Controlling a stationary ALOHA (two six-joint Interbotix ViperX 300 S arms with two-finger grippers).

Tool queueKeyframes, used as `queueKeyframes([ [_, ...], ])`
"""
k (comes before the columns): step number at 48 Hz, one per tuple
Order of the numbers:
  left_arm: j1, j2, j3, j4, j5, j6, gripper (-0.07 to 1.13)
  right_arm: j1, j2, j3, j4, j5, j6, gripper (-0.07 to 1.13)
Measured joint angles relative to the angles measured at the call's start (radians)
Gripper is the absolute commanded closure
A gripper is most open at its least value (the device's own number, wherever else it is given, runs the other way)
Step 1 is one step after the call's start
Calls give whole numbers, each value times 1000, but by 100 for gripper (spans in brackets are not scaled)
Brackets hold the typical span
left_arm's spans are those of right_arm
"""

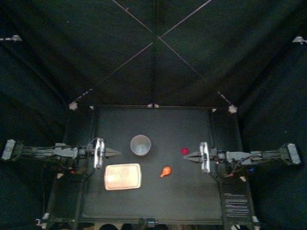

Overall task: Pick the drumstick then place it on the pink plate
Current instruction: Pick the drumstick

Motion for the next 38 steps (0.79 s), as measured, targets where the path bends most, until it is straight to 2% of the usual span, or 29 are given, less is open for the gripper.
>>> queueKeyframes([
  [13, 0, 5, -6, -17, 15, -6, 99, -6, 117, -20, -9, 98, 5, 97],
  [27, 8, 5, -6, -17, 17, -5, 99, -2, 387, -173, -41, 377, 3, 97],
  [38, 15, 6, -6, -17, 17, -3, 99, 23, 580, -272, -60, 508, -2, 94],
])
